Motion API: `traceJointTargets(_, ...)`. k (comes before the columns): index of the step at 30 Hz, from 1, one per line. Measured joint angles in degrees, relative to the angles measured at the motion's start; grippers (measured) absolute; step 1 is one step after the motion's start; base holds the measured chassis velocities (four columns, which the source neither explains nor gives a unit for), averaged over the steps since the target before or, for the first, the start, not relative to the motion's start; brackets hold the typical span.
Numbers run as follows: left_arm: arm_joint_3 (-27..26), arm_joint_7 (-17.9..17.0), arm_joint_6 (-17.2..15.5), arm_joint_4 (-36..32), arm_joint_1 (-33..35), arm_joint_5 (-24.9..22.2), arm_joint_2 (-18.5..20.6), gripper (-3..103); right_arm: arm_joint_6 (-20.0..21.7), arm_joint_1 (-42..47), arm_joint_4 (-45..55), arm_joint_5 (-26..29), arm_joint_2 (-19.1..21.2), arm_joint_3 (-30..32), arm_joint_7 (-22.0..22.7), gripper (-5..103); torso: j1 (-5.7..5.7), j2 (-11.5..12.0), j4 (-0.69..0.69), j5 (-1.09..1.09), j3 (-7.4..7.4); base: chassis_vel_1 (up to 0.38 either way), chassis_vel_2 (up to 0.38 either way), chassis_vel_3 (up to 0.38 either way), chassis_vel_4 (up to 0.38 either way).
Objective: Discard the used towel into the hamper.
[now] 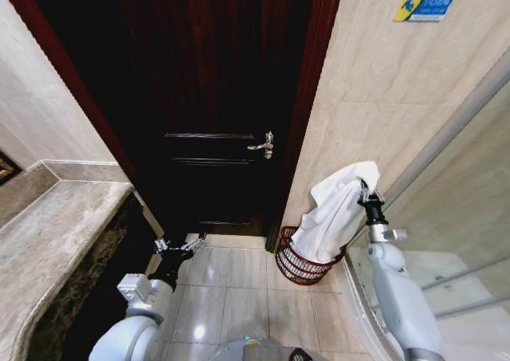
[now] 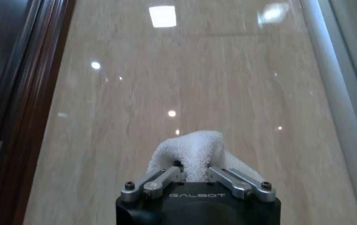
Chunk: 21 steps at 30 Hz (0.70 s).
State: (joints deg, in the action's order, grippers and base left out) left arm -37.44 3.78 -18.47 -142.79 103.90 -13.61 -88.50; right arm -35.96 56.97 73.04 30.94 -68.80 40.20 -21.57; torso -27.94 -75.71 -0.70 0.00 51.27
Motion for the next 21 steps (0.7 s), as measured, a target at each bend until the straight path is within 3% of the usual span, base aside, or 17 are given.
traceJointTargets(21,0.0,0.0,0.0,0.0,0.0,0.0,0.0,100,-2.03,2.67,-9.46,0.64,-1.96,-0.35,-3.68,6,0.0,0.0,0.01,0.0,0.0,0.0,0.0,0.0,0.0)
